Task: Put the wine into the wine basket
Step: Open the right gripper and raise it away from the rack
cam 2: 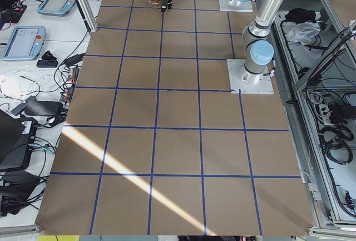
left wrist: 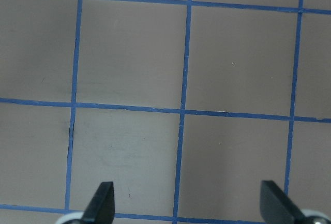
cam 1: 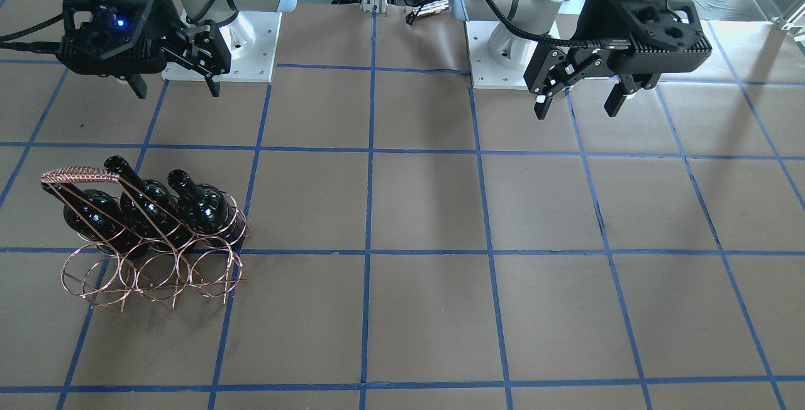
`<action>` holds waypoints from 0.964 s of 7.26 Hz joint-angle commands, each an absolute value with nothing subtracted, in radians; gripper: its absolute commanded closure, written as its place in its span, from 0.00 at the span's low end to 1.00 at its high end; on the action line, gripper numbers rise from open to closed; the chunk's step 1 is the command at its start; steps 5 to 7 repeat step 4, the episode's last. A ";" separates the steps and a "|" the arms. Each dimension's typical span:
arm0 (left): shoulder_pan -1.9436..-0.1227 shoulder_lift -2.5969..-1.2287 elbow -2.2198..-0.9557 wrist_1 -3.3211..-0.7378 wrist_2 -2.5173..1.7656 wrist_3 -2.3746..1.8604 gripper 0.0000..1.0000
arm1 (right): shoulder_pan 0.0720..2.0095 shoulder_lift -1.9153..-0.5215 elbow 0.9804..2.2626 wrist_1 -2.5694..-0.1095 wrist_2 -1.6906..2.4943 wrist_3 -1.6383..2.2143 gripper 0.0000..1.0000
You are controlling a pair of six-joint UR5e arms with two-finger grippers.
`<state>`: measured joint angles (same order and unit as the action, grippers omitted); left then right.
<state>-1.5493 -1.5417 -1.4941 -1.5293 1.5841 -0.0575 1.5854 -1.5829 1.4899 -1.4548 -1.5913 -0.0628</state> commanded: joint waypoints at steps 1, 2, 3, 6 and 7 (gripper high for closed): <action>-1.549 -1.542 -1.494 -1.529 1.585 -0.058 0.00 | 1.586 -1.585 1.496 -1.454 -1.592 -0.055 0.05; -1.549 -1.542 -1.494 -1.529 1.588 -0.057 0.00 | 1.586 -1.583 1.496 -1.454 -1.594 -0.057 0.05; -1.549 -1.542 -1.494 -1.529 1.589 -0.058 0.00 | 1.586 -1.585 1.496 -1.456 -1.592 -0.060 0.05; -1.549 -1.542 -1.494 -1.529 1.589 -0.058 0.00 | 1.586 -1.582 1.496 -1.460 -1.589 -0.064 0.05; -1.549 -1.542 -1.494 -1.529 1.589 -0.058 0.00 | 1.586 -1.582 1.496 -1.460 -1.589 -0.064 0.05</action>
